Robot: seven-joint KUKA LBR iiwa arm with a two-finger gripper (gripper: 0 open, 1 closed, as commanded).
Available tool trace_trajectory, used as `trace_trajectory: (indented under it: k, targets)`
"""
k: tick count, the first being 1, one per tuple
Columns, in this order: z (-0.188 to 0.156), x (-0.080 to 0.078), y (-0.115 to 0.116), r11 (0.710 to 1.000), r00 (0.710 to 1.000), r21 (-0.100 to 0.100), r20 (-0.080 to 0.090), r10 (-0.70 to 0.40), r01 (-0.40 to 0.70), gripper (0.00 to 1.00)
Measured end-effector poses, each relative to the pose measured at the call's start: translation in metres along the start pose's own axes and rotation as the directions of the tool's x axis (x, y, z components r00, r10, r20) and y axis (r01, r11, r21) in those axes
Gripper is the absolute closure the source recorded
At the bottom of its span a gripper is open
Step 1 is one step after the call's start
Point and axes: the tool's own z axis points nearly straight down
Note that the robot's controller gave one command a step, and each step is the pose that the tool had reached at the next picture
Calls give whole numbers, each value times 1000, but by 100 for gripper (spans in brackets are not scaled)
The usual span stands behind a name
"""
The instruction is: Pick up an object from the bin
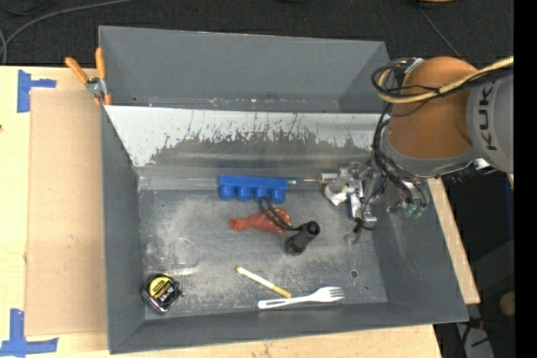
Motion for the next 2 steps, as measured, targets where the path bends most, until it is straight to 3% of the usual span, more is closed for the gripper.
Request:
trace_trajectory:
  k: [1,2]
  targets:
    - [-4,-2,0,1000,1000,1,7,-2,2,0]
    - [78,-9,58,1000,1000,0,6,19,-19,0]
